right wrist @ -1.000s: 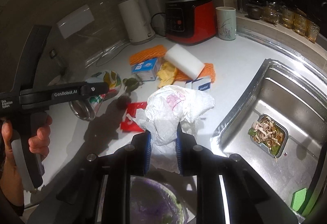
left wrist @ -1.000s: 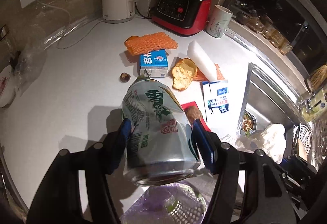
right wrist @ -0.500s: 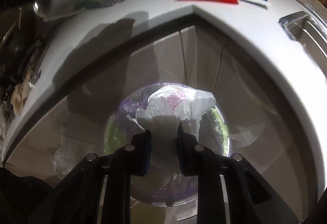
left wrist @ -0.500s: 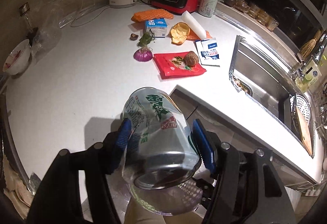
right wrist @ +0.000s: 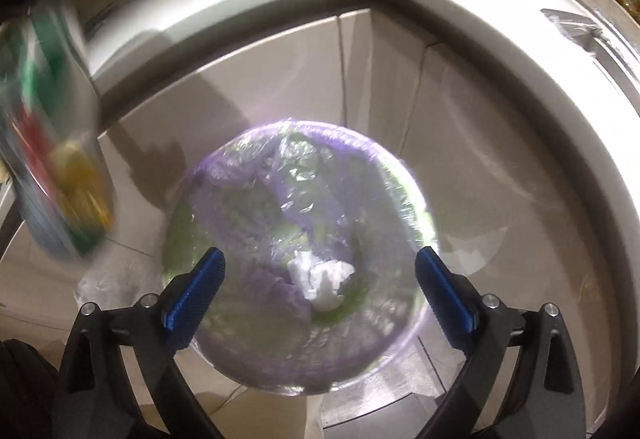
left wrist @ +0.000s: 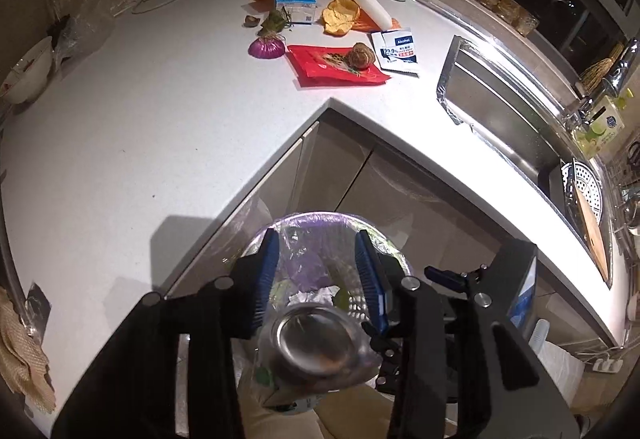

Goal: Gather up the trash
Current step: 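Carry the can and tissue down to the purple-lined bin and release both, then grasp the green leaf sprig with the left gripper while the right gripper grasps the brown taro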

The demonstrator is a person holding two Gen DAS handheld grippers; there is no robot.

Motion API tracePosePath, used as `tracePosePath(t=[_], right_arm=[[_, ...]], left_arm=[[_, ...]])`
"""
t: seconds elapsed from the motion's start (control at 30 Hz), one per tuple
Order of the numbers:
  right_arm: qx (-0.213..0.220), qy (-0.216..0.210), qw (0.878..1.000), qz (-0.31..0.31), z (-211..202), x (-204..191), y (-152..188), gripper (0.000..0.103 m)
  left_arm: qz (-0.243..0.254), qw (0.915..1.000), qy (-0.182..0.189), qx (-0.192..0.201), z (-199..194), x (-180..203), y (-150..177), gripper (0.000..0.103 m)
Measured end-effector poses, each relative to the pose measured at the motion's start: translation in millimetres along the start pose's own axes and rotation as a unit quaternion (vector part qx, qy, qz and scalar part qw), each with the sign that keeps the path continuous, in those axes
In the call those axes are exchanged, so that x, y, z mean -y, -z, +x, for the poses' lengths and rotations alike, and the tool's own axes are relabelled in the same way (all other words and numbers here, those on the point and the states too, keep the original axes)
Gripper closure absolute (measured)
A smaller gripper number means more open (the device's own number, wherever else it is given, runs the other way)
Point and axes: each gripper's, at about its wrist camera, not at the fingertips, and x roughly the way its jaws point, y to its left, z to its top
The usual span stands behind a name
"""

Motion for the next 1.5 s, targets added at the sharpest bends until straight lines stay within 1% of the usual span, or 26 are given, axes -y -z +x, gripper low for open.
tracePosePath(t=[0.17,0.3,0.4,0.47,0.5,0.53,0.57,0.6,0.67,0.77,1.07,1.2,1.33,1.5], right_arm=[[0.013,0.002,1.0,0.022,-17,18,-10,0.006],[0.023,0.004,0.999,0.032,-23,24,-13,0.006],[0.033,0.007,0.999,0.033,-27,26,-17,0.006],[0.039,0.012,0.999,0.031,-31,25,-22,0.006],[0.041,0.015,0.999,0.029,-34,24,-25,0.005],[0.044,0.02,0.998,0.027,-36,23,-28,0.003],[0.047,0.026,0.998,0.024,-39,22,-30,0.002],[0.05,0.029,0.998,0.023,-41,21,-33,0.002],[0.056,0.031,0.998,0.023,-43,21,-38,0.002],[0.066,0.033,0.997,0.028,-48,23,-50,0.002],[0.102,0.048,0.993,0.037,-68,25,-88,0.002],[0.111,0.055,0.991,0.045,-70,27,-105,0.002],[0.107,0.062,0.991,0.056,-67,29,-117,0.002],[0.106,0.075,0.989,0.073,-59,34,-133,0.002]], left_arm=[[-0.001,1.0,-0.004,-0.005,7,2,-2,0.064],[0.005,0.9999,-0.009,-0.006,11,3,-8,0.064],[0.01,0.9999,-0.007,-0.006,13,5,-15,0.061],[0.012,0.9999,-0.005,-0.002,14,5,-22,0.05],[0.012,0.9999,-0.003,0.0,13,5,-26,0.047],[0.013,0.9999,-0.001,0.005,12,5,-31,0.038],[0.013,0.9999,-0.002,0.01,11,4,-35,0.029],[0.013,0.9998,-0.003,0.017,9,3,-40,0.027],[0.018,0.9995,-0.003,0.028,7,1,-50,0.017],[0.016,0.999,-0.003,0.042,6,-7,-65,0.008],[0.017,0.9979,0.003,0.062,19,-35,-116,0.008],[0.034,0.9975,0.004,0.061,38,-42,-137,0.008],[0.057,0.9964,0.009,0.062,62,-45,-159,0.008],[0.078,0.9954,0.032,0.046,94,-45,-183,0.008]])
